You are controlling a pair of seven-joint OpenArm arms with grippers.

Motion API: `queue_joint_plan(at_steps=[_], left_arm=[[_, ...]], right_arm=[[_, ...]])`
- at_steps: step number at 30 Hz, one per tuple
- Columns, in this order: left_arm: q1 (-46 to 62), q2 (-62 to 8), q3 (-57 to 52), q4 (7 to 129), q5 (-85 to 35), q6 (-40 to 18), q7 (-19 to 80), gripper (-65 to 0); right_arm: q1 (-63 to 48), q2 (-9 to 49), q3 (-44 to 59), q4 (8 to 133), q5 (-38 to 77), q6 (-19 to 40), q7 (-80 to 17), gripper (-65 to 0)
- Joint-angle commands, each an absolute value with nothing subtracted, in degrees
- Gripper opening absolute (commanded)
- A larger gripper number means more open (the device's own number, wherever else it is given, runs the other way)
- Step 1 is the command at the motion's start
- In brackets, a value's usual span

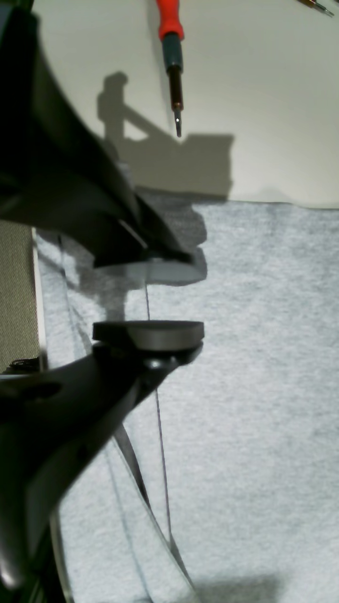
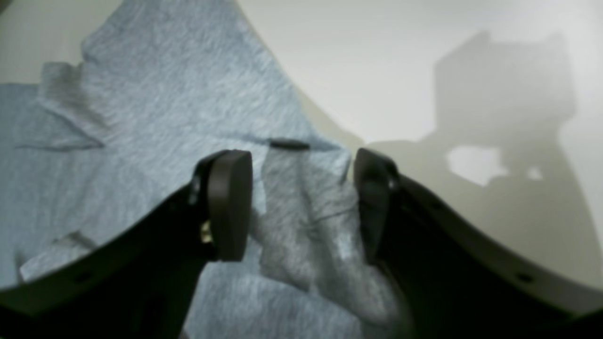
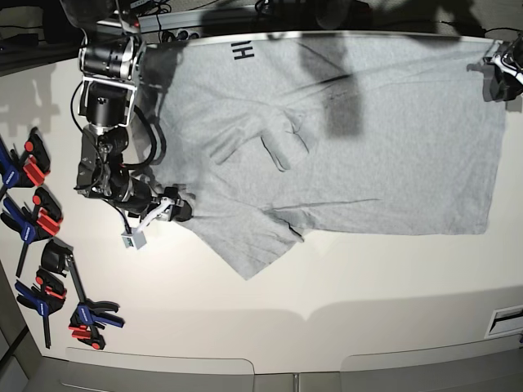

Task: Fold the T-shirt properly
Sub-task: 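Move the right gripper to the opposite sleeve, left gripper to opposite hem corner, then grasp the opposite side edge of the shirt with both grippers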

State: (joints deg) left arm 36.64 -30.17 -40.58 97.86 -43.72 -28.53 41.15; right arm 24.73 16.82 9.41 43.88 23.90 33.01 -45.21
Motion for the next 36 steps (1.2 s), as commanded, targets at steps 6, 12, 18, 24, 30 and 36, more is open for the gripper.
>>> queue_joint_plan(at_steps=[6, 12, 18, 24, 30, 36], left_arm=[[36.8, -31.3, -41.2, 98.7, -44.5, -28.6, 39.9, -48.0], [32.9, -31.5, -41.2, 98.0, -44.4, -28.3, 39.0, -41.3], [17.0, -34.3, -41.1, 87.9, -47.1, -26.1, 39.4, -41.3], [-1.4, -40.3, -34.7, 67.5, -49.1, -26.2, 39.1, -37.9], [-20.1, -42.5, -20.0, 46.0, -49.6, -26.3, 37.3, -31.0], [-33.9, -40.2, -10.1, 25.6, -45.9, -26.1, 34.3, -31.0]], right_arm=[[24.6, 16.8, 9.1, 43.5, 21.4, 32.6, -50.2, -60.3], [24.6, 16.8, 9.1, 43.5, 21.4, 32.6, -49.9, -65.0], [24.6, 16.8, 9.1, 43.5, 21.4, 32.6, -49.8, -65.0], [24.6, 16.8, 9.1, 43.5, 21.4, 32.6, -49.7, -65.0], [24.6, 16.8, 9.1, 43.5, 21.4, 32.6, -49.7, -65.0], [24.6, 16.8, 9.1, 43.5, 21.4, 32.6, -49.8, -65.0]])
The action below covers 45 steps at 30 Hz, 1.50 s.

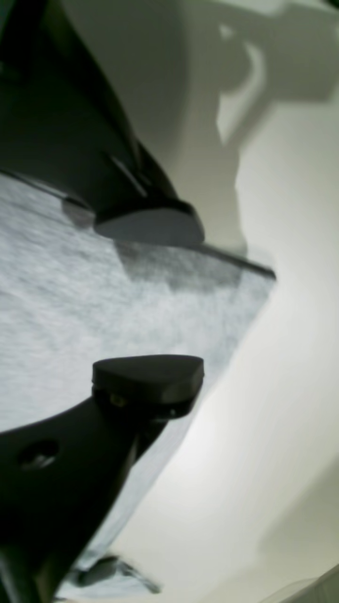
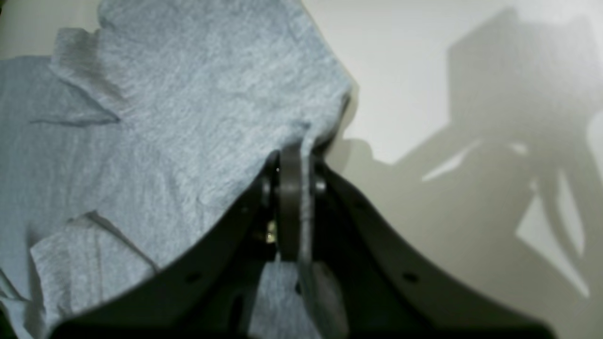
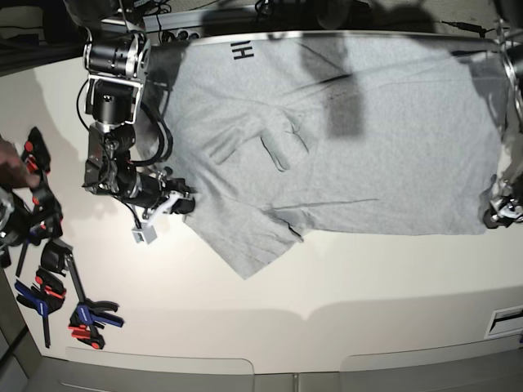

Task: Fold the T-shirt properly
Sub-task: 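Grasp the opposite side edge of the shirt with both grippers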

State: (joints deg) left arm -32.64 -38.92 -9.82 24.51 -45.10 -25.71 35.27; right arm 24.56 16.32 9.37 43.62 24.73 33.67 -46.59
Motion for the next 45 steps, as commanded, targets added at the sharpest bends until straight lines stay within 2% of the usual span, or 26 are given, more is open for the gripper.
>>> queue_joint_plan(at_steps=[1, 6, 21, 26, 36, 37, 39, 42, 43, 45], left_arm=[[-35.1, -39.7, -9.6, 22.6, -45.0, -26.1, 33.3, -31.0], [-37.0, -38.7, -9.6, 14.9, -43.5, -26.1, 29.7, -31.1], [-36.7, -40.9, -9.6, 18.4, -42.9, -26.3, 28.6, -33.0], [-34.4, -39.0, -9.6, 18.4, -38.8, -24.8, 26.9, -33.0], [-33.7, -34.4, -9.6, 18.4, -38.8, -24.8, 26.8, -33.1], [-33.7, -34.3, -9.6, 18.4, -38.9, -24.8, 26.7, -34.2], [-33.7, -34.3, -9.6, 18.4, -38.8, -24.8, 26.4, -40.9], [-33.7, -34.6, -9.6, 18.4, -39.0, -24.8, 26.0, -60.7], [-33.7, -34.7, -9.6, 18.4, -39.0, -24.8, 25.5, -65.0], [-33.6, -34.8, -9.6, 18.4, -39.0, -24.8, 24.1, -65.0]], right_arm=[[24.6, 16.8, 9.1, 43.5, 21.4, 32.6, -49.8, -65.0], [24.6, 16.8, 9.1, 43.5, 21.4, 32.6, -49.8, -65.0], [24.6, 16.8, 9.1, 43.5, 21.4, 32.6, -49.8, -65.0], [24.6, 16.8, 9.1, 43.5, 21.4, 32.6, -49.8, -65.0], [24.6, 16.8, 9.1, 43.5, 21.4, 32.6, -49.8, -65.0], [24.6, 16.8, 9.1, 43.5, 21.4, 32.6, -49.8, -65.0], [24.6, 16.8, 9.1, 43.5, 21.4, 32.6, -49.8, -65.0], [24.6, 16.8, 9.1, 43.5, 21.4, 32.6, -49.8, -65.0], [24.6, 16.8, 9.1, 43.5, 21.4, 32.6, -49.8, -65.0], [24.6, 16.8, 9.1, 43.5, 21.6, 32.6, -49.8, -65.0]])
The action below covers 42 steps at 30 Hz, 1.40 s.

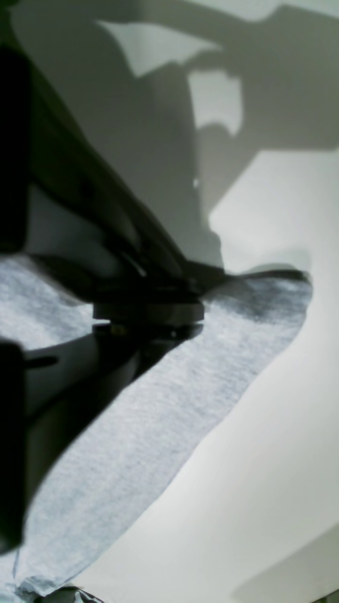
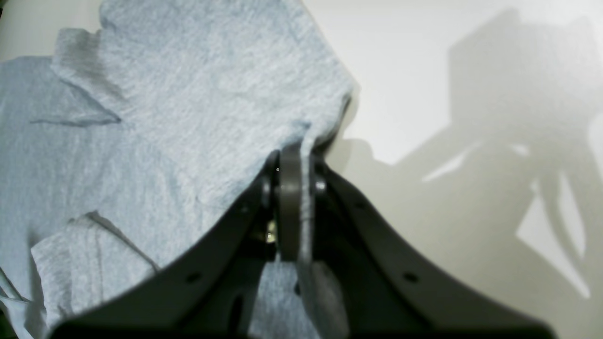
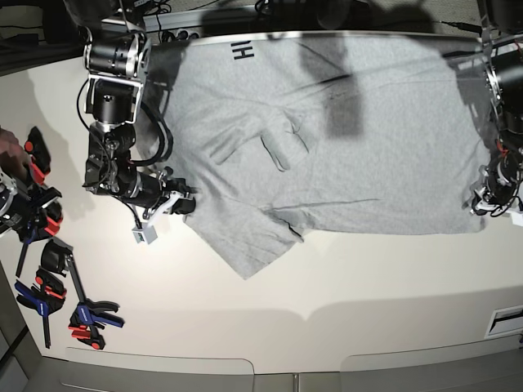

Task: Fold the T-shirt properly
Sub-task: 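Grasp the opposite side edge of the shirt with both grippers, then lift and fold the opposite side over onto the folded side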

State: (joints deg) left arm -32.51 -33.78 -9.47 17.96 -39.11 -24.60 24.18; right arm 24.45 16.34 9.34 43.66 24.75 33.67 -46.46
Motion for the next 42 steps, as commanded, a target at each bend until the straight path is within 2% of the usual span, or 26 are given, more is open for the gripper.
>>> queue_joint_plan(at_steps=[1, 4, 8, 17, 26, 42], left_arm=[[-33.6, -34.9, -9.6, 18.4, -39.1, -24.8, 23.9, -65.0], [-33.6, -35.4, -9.6, 18.4, -39.3, -25.3, 23.9, -65.0], [-33.3, -36.4, -9.7, 18.4, -41.2, -30.3, 24.6, -65.0], [-33.3, -40.4, -9.7, 18.4, -51.9, -40.0, 32.7, -65.0], [-33.2, -44.1, -9.7, 18.5, -63.5, -40.0, 44.5, -65.0], [-33.1, -50.1, -9.7, 18.5, -80.3, -40.0, 66.0, -65.0]], right_arm=[[24.6, 16.8, 9.1, 43.5, 22.0, 32.6, -50.1, -65.0], [24.6, 16.9, 9.1, 44.0, 26.6, 32.8, -51.6, -65.0], [23.4, 16.8, 9.1, 48.0, 34.0, 37.1, -54.2, -65.0], [12.7, 16.8, 10.0, 70.8, 35.4, 37.1, -59.7, -65.0], [3.0, 16.8, 14.7, 85.3, 37.1, 37.0, -62.5, -65.0], [0.4, 16.8, 24.9, 87.0, 46.6, 37.1, -68.7, -65.0]])
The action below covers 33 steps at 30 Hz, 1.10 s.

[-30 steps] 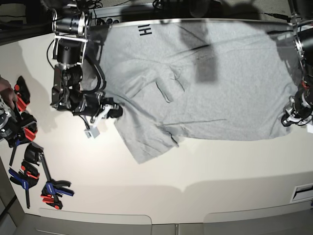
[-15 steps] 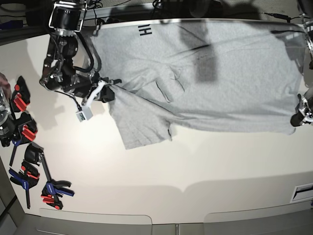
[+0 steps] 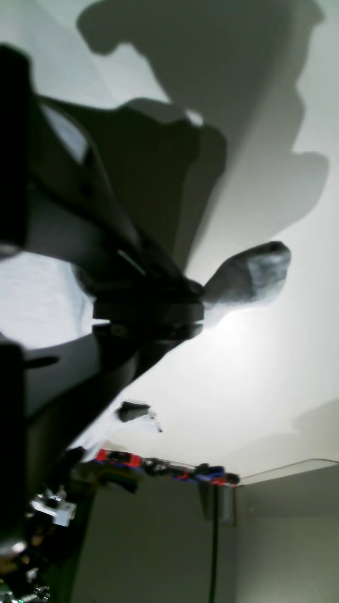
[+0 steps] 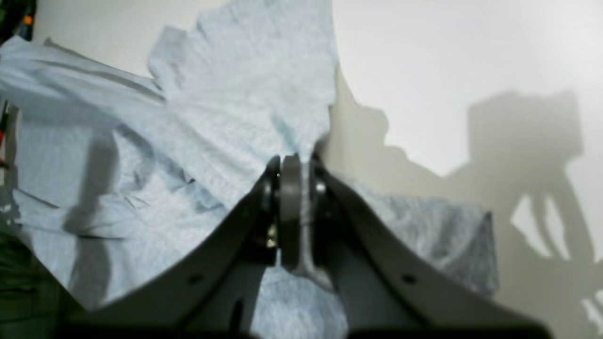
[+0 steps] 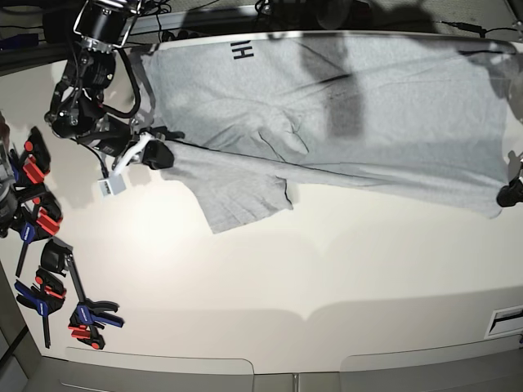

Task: Fold the T-shirt properly
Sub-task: 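Lift and fold the opposite side over onto the folded side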

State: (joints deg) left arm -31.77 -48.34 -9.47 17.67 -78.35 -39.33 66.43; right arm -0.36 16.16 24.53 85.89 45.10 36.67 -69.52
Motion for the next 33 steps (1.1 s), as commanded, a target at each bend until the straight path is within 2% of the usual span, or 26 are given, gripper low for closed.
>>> queue_joint_plan(at_steps=[1, 5, 16, 25, 33], left_arm=[[-32.9, -50.4, -9.7, 18.5, -80.8, -40.0, 67.1, -65.0], [-28.9, -51.4, -9.7, 21.6, -84.4, -40.0, 69.5, -65.0], [-10.9, -52.9, -11.0, 40.3, -84.5, -40.0, 69.1, -65.0], [-2.0, -53.2, -24.8, 41.1, -85.0, -40.0, 74.1, -65.0], [2.7, -53.2, -26.6, 41.3, -85.0, -40.0, 76.7, -65.0]], right_arm=[[0.1, 16.8, 24.9, 87.0, 46.8, 37.1, -68.7, -65.0], [-1.2, 16.7, 24.9, 87.0, 47.0, 37.1, -68.7, -65.0], [-1.8, 16.7, 24.9, 87.0, 47.0, 37.1, -69.4, -65.0], [-5.2, 16.7, 25.0, 89.0, 47.1, 37.1, -71.6, -65.0], [-9.5, 16.7, 25.2, 91.2, 47.0, 37.1, -71.5, -65.0]])
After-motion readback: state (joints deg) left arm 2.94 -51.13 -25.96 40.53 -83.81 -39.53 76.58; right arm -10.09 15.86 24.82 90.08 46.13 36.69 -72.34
